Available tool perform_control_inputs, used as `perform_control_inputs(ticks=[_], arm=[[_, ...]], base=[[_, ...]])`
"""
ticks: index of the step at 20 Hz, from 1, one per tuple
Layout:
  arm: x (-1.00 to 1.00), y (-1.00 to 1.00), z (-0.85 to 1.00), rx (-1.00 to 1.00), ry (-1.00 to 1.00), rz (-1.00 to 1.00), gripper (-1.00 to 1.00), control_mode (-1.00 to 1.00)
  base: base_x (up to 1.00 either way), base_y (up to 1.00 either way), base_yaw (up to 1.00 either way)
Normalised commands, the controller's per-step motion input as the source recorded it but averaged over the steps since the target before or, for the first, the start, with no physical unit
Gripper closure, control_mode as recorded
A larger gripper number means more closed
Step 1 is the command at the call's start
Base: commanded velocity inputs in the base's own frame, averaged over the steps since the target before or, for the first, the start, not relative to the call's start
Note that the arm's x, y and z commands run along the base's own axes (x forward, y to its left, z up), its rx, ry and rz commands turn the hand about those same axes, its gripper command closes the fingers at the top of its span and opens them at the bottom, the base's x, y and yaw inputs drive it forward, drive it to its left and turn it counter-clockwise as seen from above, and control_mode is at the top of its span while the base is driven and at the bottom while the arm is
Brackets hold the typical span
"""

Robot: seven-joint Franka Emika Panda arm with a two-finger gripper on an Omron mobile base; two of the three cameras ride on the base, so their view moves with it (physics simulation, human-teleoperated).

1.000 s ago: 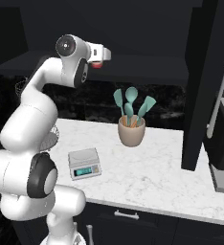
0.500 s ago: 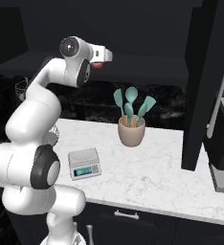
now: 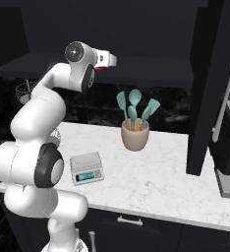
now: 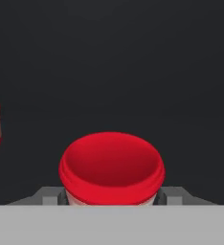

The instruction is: Pick the jam and place it on the digital scale for weighing, and close the cabinet.

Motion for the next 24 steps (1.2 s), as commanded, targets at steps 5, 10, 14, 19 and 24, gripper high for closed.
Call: perform_control_inputs(ticks=[5, 10, 14, 19, 24], arm=[[0.04, -0.06, -0.03, 0.0, 0.0, 0.0, 1.0, -1.0], [-0.15, -0.02, 0.0, 0.0, -0.03, 0.0, 1.0, -1.0], [-0.8, 0.0, 0.17, 0.09, -0.17, 0.0, 1.0, -1.0], [-0.95, 0.0, 0.26, 0.06, -0.29, 0.0, 1.0, -1.0], [-0.98, 0.0, 0.1, 0.03, -0.22, 0.0, 1.0, -1.0]], base=[[0.0, 0.0, 0.0], [0.0, 0.0, 0.0], [0.0, 0.0, 0.0], [0.0, 0.0, 0.0], [0.0, 0.0, 0.0]])
